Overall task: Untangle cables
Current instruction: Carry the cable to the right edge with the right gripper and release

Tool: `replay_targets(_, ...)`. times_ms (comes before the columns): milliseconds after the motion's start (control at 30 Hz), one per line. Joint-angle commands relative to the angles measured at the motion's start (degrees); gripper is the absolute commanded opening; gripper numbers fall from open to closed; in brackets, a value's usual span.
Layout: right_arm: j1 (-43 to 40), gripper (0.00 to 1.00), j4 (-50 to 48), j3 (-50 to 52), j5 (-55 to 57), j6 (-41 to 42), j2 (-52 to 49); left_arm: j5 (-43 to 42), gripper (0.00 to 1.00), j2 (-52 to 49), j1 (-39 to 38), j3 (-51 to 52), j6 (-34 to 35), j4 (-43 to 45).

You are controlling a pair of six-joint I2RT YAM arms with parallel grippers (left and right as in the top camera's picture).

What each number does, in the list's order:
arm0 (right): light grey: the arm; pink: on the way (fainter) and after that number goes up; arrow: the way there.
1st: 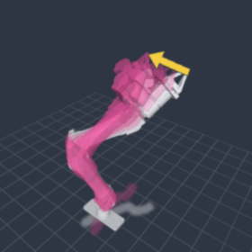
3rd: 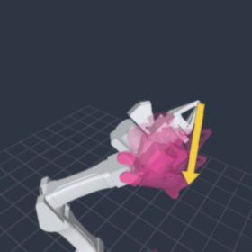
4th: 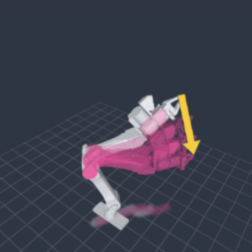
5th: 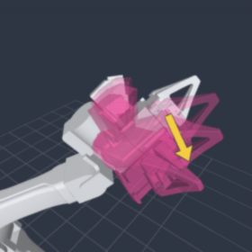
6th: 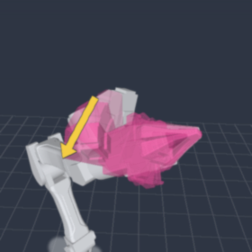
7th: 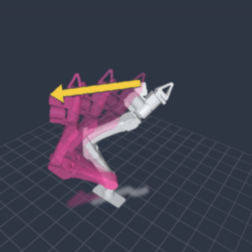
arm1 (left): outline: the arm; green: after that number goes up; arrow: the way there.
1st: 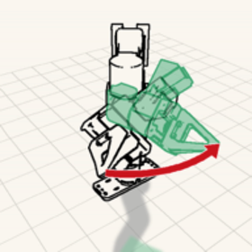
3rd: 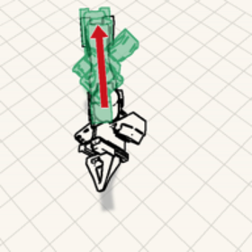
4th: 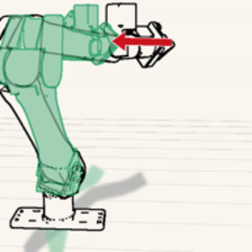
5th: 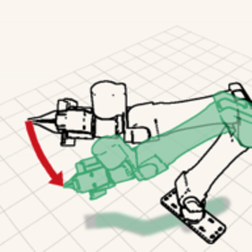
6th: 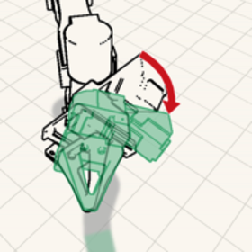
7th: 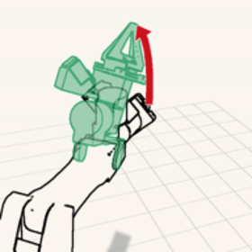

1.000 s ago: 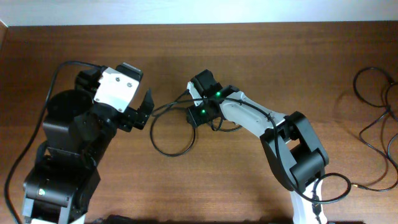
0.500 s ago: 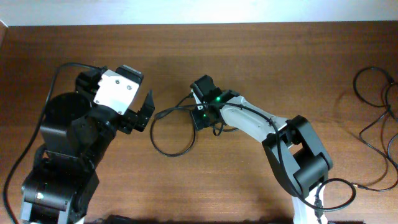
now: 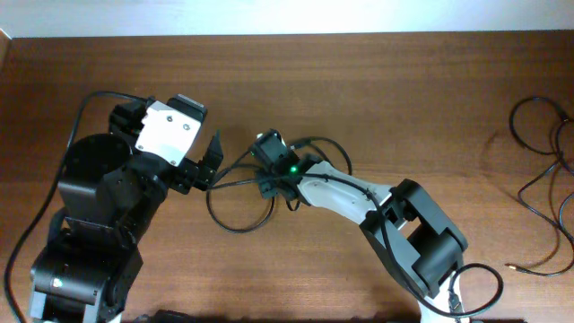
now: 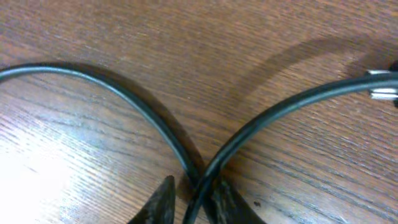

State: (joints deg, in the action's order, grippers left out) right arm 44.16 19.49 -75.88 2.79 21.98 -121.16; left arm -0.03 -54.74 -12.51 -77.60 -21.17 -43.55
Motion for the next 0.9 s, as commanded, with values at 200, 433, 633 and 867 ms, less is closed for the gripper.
replay_targets(200,-1.46,0.04,3.72,9.68,-5.31,4.92,-10.97,-0.7,0.99,0.57,0.2,-1.14,0.98,0.13)
replay_targets(433,-17.49,0.04,26.08,-10.47,-4.87,-9.22,3.69,-0.7,0.99,0.33,0.2,-1.14,0.98,0.13)
replay_targets(633,-35.63,0.04,53.11,-49.96,10.05,-20.31,4.35,-0.7,0.99,-1.09,0.2,-1.14,0.98,0.09)
replay_targets(867,-69.85,0.04,65.57,-68.41,2.97,-14.6,4.5,-2.62,0.99,-2.8,0.2,-1.14,0.98,-0.09)
